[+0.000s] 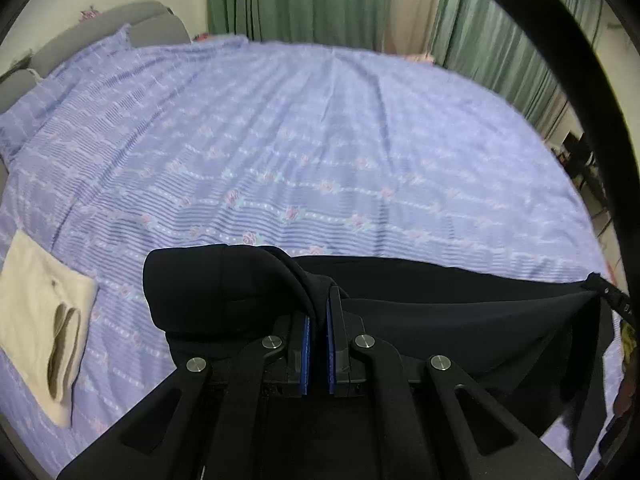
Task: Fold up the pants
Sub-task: 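Lift the waistband with both grippers and fold it over toward the hems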
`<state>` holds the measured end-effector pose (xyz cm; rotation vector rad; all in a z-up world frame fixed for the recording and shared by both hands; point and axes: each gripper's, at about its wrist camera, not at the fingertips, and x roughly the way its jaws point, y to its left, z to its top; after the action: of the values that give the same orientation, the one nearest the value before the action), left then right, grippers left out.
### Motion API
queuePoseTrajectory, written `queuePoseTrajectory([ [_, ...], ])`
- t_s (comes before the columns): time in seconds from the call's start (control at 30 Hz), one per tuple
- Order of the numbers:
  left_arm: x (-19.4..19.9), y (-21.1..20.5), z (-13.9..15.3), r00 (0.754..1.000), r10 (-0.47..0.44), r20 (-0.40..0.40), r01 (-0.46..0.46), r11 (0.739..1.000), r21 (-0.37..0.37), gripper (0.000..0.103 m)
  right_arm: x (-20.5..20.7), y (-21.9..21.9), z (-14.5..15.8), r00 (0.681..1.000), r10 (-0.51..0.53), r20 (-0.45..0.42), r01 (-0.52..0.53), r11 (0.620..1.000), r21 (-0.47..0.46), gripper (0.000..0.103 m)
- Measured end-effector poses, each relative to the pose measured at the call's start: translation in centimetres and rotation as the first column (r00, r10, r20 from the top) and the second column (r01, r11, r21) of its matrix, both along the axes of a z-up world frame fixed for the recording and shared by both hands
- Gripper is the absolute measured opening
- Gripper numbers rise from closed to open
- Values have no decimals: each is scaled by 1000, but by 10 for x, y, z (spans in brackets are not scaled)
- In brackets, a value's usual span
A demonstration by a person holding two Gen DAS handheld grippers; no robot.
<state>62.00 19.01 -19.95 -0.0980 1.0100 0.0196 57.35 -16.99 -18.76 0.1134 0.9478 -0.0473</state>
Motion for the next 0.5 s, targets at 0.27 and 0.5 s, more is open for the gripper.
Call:
queuePoseTrajectory([
  [0.27, 30, -8, -59, 994, -15, -107, 23, 997, 77, 16, 39, 8, -40, 993, 41, -108, -49, 996, -70, 8],
  [0.5, 14, -13, -5, 998, 27, 62, -34, 992, 120, 84, 19, 18, -3, 996, 88, -12, -88, 993, -76, 82],
])
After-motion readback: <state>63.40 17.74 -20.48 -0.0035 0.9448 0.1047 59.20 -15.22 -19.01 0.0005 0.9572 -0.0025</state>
